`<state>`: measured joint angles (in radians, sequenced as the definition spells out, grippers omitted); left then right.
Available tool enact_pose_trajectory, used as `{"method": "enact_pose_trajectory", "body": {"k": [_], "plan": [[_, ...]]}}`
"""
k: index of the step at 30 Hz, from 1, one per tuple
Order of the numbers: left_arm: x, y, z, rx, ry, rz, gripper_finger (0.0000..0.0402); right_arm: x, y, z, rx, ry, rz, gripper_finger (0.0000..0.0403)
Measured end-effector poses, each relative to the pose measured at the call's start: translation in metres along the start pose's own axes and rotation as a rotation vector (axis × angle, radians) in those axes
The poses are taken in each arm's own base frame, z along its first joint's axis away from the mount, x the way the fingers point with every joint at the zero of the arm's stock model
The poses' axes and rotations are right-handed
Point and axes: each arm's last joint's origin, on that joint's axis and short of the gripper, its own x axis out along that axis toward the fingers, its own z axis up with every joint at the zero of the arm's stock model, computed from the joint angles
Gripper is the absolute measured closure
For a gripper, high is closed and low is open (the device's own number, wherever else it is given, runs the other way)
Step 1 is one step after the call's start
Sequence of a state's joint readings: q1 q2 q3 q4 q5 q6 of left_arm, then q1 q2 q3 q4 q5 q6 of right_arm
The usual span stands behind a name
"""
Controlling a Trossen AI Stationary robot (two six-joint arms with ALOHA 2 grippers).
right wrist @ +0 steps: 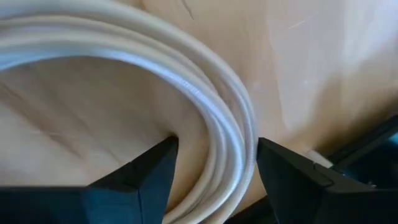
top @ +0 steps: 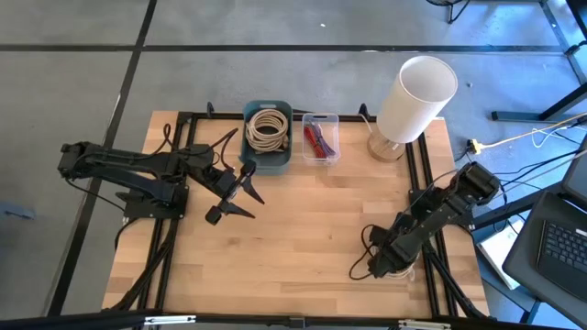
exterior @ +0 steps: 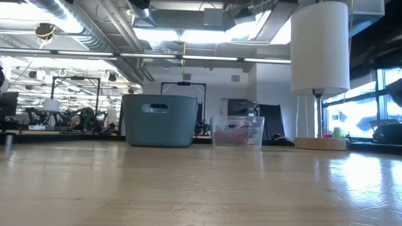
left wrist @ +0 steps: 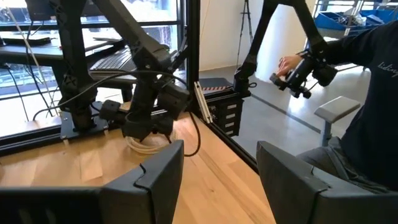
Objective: Pick & Place USB Port
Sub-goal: Put the white charger cable into the dark blue bin
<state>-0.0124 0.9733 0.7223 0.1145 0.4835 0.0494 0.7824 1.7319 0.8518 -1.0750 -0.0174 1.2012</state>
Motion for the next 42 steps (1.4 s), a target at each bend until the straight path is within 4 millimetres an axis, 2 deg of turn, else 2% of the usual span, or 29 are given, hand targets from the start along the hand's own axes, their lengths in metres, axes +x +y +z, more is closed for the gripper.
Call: {"method": "enact_pose_trajectory", "body": {"k": [3,6,8,12,13,18,22,27,33,38,42], "plan": [[0.0,0.0,0.0,-0.009,0.003,0.0,0.0206,0.005,-0.003,0.003,-0.011,0.011,0.018,0.0177],[0.0,0.0,-0.001,-0.017,0.007,0.0,0.0206,0.004,-0.006,0.006,-0.005,0.016,-0.013,0.0205],[0.0,0.0,-0.001,-0.016,0.007,0.0,0.0206,0.003,-0.008,0.009,-0.026,0.019,-0.035,0.0243],[0.0,0.0,-0.001,-0.017,0.012,-0.001,0.0206,0.002,-0.008,0.014,-0.026,0.004,-0.037,0.0359],[0.0,0.0,-0.001,-0.018,0.014,-0.001,0.0206,0.002,-0.009,0.014,-0.019,0.007,-0.038,0.0375],[0.0,0.0,-0.002,-0.022,0.021,-0.001,0.0206,-0.006,-0.007,0.015,0.04,0.002,-0.041,0.0387],[0.0,0.0,-0.004,-0.03,0.037,-0.002,0.0206,-0.031,-0.002,0.017,0.067,-0.054,-0.049,0.0387],[0.0,0.0,-0.005,-0.034,0.046,-0.002,0.0206,-0.071,0.009,0.025,0.107,-0.204,0.016,0.0387],[0.0,0.0,-0.005,-0.035,0.048,-0.002,0.0206,-0.124,0.017,0.045,0.069,-0.626,0.053,0.0387],[0.0,0.0,-0.005,-0.036,0.048,-0.002,0.0206,-0.159,0.0,0.074,0.048,-0.963,-0.173,0.0387],[0.0,0.0,-0.005,-0.035,0.047,-0.002,0.0206,-0.185,-0.027,0.103,0.041,-1.047,-0.39,0.0387]]}}
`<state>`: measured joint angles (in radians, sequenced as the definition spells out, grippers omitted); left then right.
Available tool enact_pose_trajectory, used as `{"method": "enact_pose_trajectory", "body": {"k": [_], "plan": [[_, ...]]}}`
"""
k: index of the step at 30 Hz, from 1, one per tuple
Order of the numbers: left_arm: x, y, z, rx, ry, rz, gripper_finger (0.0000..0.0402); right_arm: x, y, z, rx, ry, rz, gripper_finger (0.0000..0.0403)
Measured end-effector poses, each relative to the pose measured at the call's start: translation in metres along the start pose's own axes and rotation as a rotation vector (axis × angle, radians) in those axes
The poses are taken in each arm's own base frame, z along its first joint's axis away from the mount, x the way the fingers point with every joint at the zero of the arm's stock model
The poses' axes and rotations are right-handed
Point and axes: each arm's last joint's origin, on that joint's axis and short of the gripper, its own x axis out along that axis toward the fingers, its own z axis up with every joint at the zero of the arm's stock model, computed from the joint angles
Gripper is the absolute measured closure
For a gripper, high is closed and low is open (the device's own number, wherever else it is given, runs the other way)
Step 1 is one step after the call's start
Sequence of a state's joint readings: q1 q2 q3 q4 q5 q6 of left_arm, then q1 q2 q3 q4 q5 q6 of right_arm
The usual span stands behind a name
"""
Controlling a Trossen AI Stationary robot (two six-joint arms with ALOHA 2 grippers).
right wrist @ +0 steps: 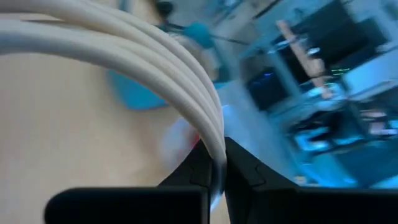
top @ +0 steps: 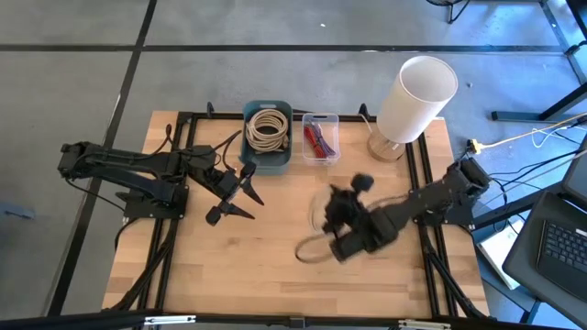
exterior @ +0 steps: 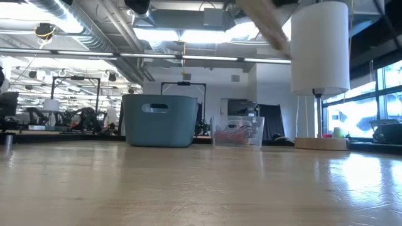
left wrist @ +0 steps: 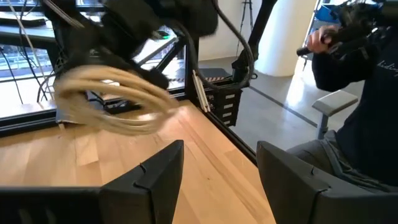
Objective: Pick & Place USB Port
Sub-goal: Put the white charger cable into the dark blue bin
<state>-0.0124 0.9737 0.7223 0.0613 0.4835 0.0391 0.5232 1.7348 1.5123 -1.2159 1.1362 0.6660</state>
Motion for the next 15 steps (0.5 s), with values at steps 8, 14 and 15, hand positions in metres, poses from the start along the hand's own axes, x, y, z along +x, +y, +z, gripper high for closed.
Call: {"method": "enact_pose_trajectory", "body": {"k": [8,14,15], "plan": [[0.0,0.0,0.005,0.046,-0.048,0.003,0.0206,0.055,-0.053,0.056,-0.085,0.073,0.029,0.0387],[-0.001,0.007,0.008,0.154,-0.057,0.23,0.0206,0.073,-0.068,0.085,-0.135,-0.049,0.21,0.0387],[-0.001,0.008,0.008,0.16,-0.054,0.287,0.0206,0.073,-0.07,0.089,-0.137,-0.074,0.216,0.0387]]}}
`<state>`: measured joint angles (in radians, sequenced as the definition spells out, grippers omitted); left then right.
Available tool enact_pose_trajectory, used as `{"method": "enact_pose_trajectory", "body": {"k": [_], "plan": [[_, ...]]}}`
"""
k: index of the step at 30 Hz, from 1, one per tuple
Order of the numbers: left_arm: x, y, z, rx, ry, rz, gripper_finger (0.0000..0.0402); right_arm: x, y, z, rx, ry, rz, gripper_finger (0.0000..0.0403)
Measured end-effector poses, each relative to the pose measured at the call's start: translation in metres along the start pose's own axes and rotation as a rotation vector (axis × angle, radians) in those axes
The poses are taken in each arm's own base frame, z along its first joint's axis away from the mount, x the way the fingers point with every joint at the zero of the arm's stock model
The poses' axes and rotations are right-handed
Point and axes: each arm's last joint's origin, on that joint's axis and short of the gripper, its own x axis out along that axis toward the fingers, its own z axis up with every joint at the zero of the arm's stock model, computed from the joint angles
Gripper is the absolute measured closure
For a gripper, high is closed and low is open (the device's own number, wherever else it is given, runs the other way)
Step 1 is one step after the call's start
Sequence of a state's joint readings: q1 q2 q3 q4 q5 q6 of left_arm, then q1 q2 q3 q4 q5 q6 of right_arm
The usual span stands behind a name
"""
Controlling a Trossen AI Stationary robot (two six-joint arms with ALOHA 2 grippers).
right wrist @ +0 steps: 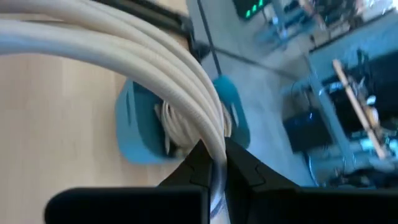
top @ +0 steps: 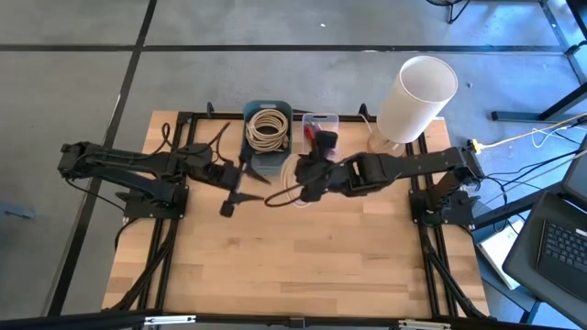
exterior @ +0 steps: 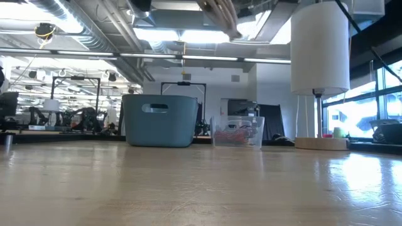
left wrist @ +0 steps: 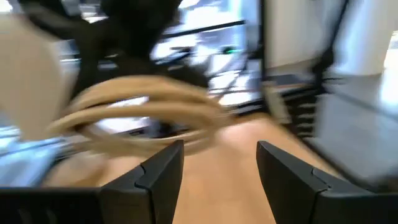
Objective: Pick & Place USB Port
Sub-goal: Put the white charger cable into the dark blue bin
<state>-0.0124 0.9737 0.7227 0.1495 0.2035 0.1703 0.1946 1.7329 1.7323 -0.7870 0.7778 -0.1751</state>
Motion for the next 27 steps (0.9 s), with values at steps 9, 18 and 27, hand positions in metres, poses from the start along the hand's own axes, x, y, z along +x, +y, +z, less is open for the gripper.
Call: {"method": "enact_pose_trajectory", "body": {"k": [9,18,27], "plan": [[-0.002,0.015,0.004,-0.002,-0.04,0.18,0.0206,-0.004,-0.015,0.024,-0.052,-0.169,-0.037,0.0387],[0.012,0.023,0.009,-0.03,-0.208,0.008,0.0206,0.007,-0.039,0.037,-0.069,-0.313,-0.071,0.0387],[0.024,0.026,0.009,-0.016,-0.303,-0.01,0.0206,0.017,-0.048,0.034,-0.05,-0.34,-0.026,0.0387]]}}
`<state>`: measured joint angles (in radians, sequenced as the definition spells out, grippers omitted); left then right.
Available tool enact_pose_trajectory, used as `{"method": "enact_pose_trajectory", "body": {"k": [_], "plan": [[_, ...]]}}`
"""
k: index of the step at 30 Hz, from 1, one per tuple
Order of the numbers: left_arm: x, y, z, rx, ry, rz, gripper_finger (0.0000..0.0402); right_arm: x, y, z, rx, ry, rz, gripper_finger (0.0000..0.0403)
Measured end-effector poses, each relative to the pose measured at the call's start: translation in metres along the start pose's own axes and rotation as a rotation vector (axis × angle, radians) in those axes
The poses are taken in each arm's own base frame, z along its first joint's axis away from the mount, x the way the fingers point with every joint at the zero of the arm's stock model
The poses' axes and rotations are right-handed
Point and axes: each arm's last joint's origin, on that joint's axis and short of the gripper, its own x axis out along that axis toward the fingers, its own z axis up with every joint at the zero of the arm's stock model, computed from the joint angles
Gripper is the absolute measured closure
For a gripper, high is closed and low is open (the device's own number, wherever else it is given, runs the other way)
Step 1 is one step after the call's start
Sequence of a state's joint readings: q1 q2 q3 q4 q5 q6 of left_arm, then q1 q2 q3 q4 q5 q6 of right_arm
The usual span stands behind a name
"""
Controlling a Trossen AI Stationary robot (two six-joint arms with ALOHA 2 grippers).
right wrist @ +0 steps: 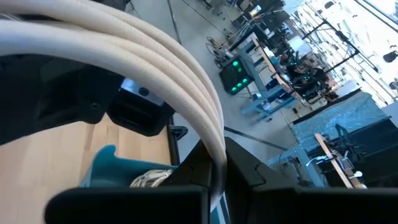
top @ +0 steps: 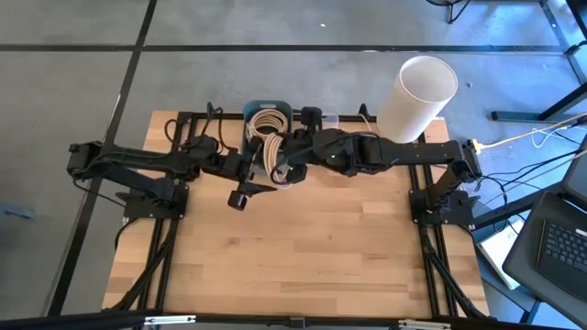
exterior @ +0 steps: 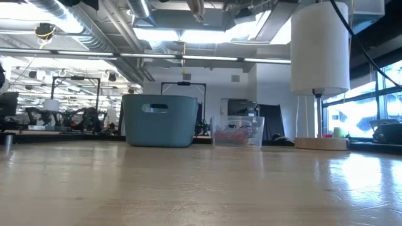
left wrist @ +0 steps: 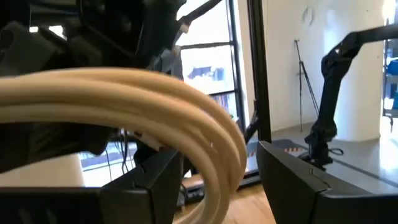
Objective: Pick & Place USB Port
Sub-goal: Put the white charger cable into the dark blue bin
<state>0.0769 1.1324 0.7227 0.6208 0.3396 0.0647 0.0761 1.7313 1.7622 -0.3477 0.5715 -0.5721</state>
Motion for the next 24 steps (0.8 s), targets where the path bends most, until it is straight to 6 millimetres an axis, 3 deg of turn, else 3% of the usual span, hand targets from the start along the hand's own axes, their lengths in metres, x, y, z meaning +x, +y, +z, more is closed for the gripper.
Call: {"method": "enact_pose_trajectory", "body": {"k": [9,11,15,24], "plan": [[0.007,0.002,-0.004,-0.007,-0.044,0.003,0.0221,0.0,0.0,0.0,0.0,-0.001,-0.001,0.0387],[0.008,0.002,-0.007,-0.008,-0.033,-0.004,0.0255,0.0,0.0,0.0,-0.001,0.001,0.0,0.0387],[0.009,0.002,-0.011,-0.002,-0.012,-0.062,0.0365,0.0,0.001,0.0,-0.013,-0.003,0.008,0.0387],[0.008,0.003,-0.01,0.002,-0.018,-0.085,0.0371,0.0,0.001,0.0,-0.005,-0.002,0.008,0.036]]}}
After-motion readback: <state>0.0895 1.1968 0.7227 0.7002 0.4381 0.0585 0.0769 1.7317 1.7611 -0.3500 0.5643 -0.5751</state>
